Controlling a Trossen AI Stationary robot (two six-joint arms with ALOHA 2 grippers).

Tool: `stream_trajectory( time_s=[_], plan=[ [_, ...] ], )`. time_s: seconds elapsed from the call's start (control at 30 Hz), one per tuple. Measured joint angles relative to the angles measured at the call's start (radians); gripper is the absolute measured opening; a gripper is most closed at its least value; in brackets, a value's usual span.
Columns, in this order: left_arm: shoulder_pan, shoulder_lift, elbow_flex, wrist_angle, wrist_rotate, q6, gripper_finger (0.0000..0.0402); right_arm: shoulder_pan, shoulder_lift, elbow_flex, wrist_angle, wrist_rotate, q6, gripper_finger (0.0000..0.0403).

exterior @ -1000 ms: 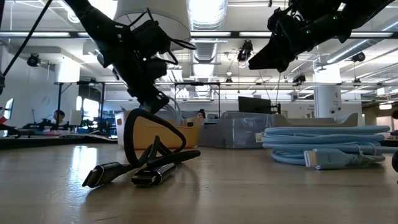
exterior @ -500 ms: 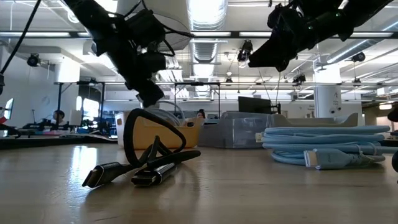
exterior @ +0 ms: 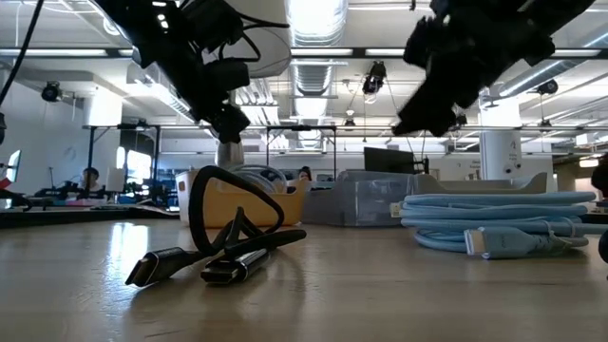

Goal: Pick & Place USB Port
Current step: Put the blue charger cable into the orange bin

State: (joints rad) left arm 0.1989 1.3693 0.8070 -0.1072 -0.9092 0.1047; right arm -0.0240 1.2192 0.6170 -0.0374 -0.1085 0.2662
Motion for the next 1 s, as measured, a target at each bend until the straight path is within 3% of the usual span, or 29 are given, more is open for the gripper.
stream_trajectory(
  time_s=[0.17, 0.6, 1.0],
  plan=[
    [0.0, 0.0, 0.0, 0.003, 0.072, -0.002, 0.02, 0.054, 0.058, 0.0, -0.101, 0.0, 0.072, 0.019],
    [0.0, 0.0, -0.001, 0.005, 0.079, -0.005, 0.02, 0.111, 0.224, 0.002, -0.139, 0.019, 0.035, 0.0185],
    [0.0, 0.0, -0.003, 0.003, 0.08, -0.026, 0.02, 0.111, 0.143, 0.0, -0.145, 0.056, 0.07, 0.0162]
  ],
)
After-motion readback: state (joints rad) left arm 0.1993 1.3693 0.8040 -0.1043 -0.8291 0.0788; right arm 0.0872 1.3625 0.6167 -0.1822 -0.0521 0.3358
